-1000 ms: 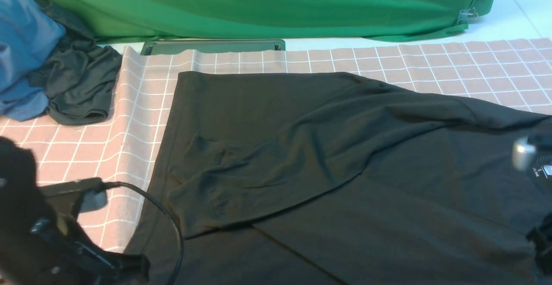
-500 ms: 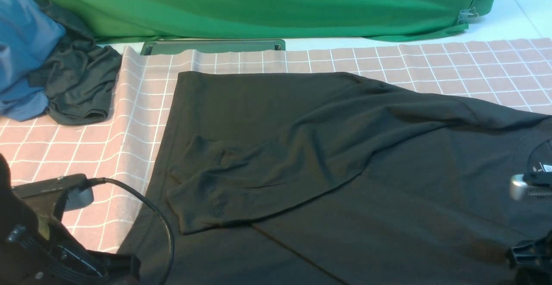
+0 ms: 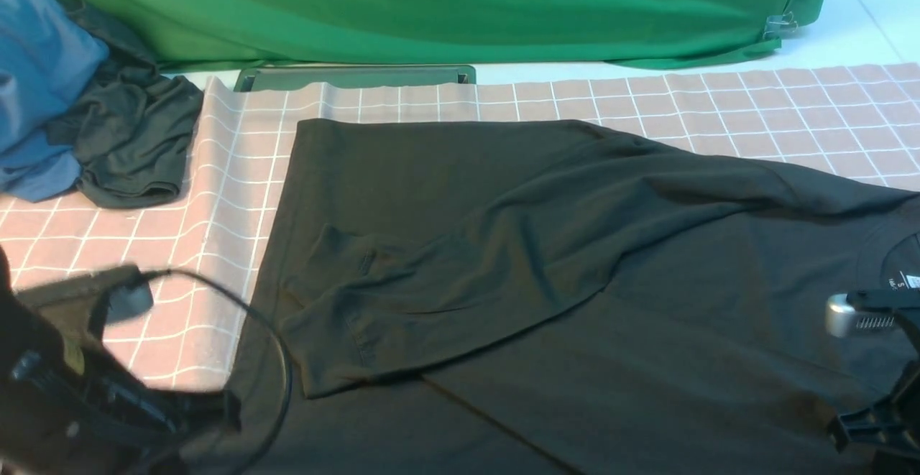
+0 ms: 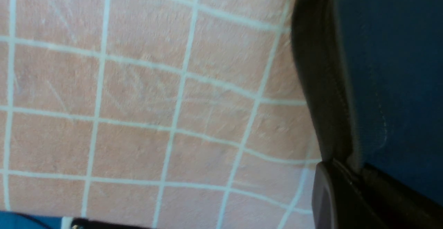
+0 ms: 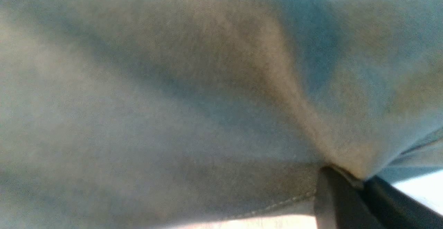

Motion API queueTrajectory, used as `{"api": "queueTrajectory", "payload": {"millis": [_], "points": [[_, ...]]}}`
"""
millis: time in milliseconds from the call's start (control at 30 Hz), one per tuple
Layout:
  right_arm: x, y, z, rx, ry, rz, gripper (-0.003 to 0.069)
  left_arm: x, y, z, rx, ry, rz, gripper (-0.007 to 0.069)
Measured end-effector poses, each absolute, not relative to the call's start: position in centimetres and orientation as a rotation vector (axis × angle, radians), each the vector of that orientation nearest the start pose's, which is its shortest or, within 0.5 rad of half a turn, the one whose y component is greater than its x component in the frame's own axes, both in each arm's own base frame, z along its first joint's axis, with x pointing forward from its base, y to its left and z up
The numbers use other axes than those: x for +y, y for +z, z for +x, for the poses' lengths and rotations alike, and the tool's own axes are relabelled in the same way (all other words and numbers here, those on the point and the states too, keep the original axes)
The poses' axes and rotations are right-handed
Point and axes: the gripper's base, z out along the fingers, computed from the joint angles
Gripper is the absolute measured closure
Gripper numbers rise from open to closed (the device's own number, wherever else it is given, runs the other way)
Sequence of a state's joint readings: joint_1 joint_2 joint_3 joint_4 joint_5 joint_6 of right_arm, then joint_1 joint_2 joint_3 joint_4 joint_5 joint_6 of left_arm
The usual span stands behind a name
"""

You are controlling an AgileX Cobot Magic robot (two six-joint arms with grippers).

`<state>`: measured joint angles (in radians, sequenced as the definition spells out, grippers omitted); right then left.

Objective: Fold a long-sleeved shirt over a pink coffee tablecloth.
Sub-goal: 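Fold the black garment in half by bringing its near edge over to the far edge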

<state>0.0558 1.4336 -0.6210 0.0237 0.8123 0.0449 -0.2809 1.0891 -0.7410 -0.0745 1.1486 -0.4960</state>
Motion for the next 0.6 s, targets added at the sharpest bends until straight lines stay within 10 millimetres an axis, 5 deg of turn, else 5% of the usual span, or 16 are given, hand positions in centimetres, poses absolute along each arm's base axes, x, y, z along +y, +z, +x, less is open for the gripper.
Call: {"api": "queueTrajectory", "payload": {"millis": [367, 600], "points": [[1.4, 23.1, 23.1, 2.954, 0.027, -0.071, 0.0606, -5.8, 30.6, 19.9, 2.801, -0.218, -0.421, 0.0610], [1.3, 26.6, 28.4, 2.847, 0.030, -0.050, 0.0606, -5.2, 31.9, 26.9, 2.734, -0.249, -0.546, 0.0610]]}}
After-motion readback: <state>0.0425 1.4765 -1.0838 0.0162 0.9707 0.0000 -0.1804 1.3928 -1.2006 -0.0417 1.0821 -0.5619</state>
